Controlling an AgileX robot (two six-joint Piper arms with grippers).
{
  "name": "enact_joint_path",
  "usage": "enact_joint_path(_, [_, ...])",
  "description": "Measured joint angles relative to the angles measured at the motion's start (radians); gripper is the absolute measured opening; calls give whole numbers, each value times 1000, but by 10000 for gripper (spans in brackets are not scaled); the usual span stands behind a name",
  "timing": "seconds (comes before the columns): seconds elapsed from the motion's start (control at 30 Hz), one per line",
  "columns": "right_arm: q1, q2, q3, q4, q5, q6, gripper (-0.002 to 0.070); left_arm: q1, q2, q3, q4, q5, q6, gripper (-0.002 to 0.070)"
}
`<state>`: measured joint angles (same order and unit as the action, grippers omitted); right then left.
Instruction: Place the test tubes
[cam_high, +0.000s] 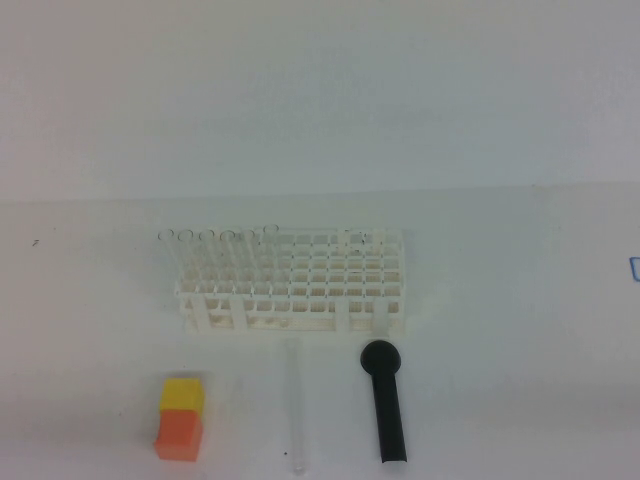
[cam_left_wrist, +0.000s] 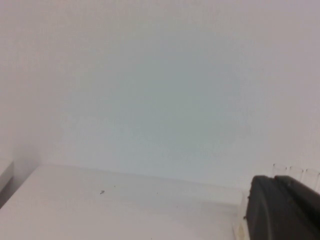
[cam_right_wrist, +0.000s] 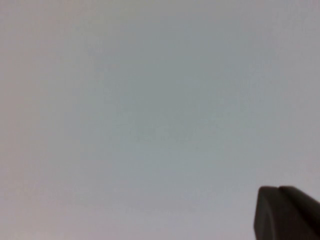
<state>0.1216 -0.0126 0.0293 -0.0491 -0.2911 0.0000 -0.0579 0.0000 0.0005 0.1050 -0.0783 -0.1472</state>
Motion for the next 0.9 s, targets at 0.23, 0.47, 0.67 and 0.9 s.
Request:
enact_joint_path(0.23, [0, 0, 0, 0, -23, 0, -1, 0, 0, 0, 0, -27, 0, -1])
enact_joint_path(0.47, [0, 0, 0, 0, -24, 0, -1, 0, 0, 0, 0, -27, 0, -1])
enact_joint_path(0.67, [0, 0, 0, 0, -26, 0, -1, 0, 0, 0, -115, -83, -170, -1])
enact_joint_path(0.9, [0, 0, -102, 0, 48, 0, -1, 0, 0, -115, -75, -21, -175, -1])
